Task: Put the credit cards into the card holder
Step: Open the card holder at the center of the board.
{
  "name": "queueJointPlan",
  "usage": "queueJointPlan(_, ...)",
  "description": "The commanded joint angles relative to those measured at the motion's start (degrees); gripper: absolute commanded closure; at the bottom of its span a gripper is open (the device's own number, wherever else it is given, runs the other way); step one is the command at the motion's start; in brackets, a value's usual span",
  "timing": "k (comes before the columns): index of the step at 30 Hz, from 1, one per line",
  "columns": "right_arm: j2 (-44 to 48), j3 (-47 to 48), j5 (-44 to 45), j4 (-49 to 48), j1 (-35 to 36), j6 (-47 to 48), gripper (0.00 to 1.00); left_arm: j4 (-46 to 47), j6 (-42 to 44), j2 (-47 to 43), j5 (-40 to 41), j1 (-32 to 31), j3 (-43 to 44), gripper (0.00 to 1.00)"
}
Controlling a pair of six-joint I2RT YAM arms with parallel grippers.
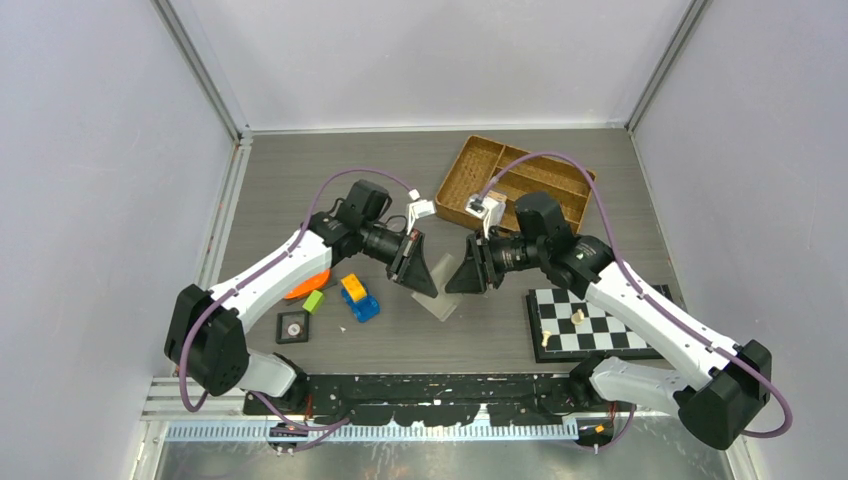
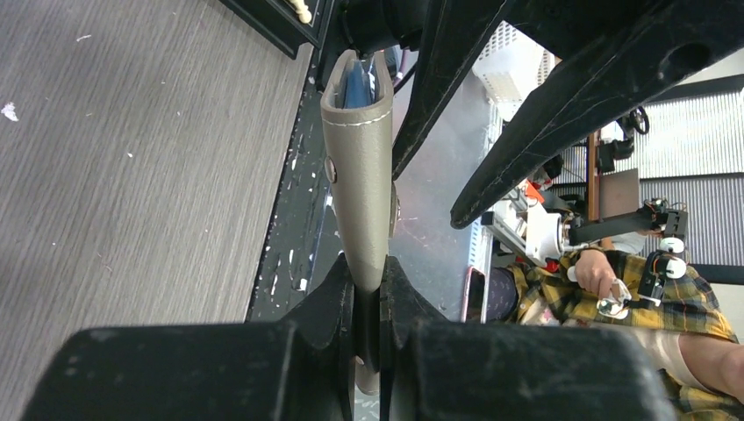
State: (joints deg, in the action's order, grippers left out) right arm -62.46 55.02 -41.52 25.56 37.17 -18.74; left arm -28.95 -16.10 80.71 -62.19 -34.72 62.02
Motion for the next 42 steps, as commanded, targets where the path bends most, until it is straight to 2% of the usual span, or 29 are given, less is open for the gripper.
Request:
queueJointPlan(1,-1.41,0.42,-1.86,0.69,1.49,1.89,0.63,4.14,-1.04,-2.56,-5.11,0.03,0.85,1.00)
queueJointPlan(12,-3.46,0.95,-6.47,-0.34,4.11,1.70,0.69,4.37,-1.38,-2.48,-3.76,0.16,0.82,1.00)
queueJointPlan(23,-5.83,1.62,-6.58,-0.30,6.49,1.96,0.75,5.52,-2.77,-2.58,-1.89,2.10,0.33,1.00)
queueJointPlan(34,-5.66,2.20,-8.07,-2.09,9.05,0.26,0.77,3.95,-3.97,-0.65,3.48,4.71,0.29,1.00)
queueJointPlan(36,-4.34,2.37,-4.80,-1.44,9.07,0.33,0.77,2.81,-3.37,-0.89,5.66,5.00,0.39,1.00)
queueJointPlan(39,-0.61,2.39,7.03,-1.06,9.08,-1.59,0.72,2.60,-3.96,-2.40,13.13,5.03,-0.46,1.00)
queueJointPlan(40,0.69,2.18,12.59,-0.70,9.07,-2.58,0.69,4.30,-6.24,-3.18,16.31,5.02,-1.82,1.00)
queueJointPlan(42,3.19,1.05,23.70,-0.44,9.11,-5.74,0.56,9.39,-13.59,-5.11,22.52,4.54,-6.92,1.00)
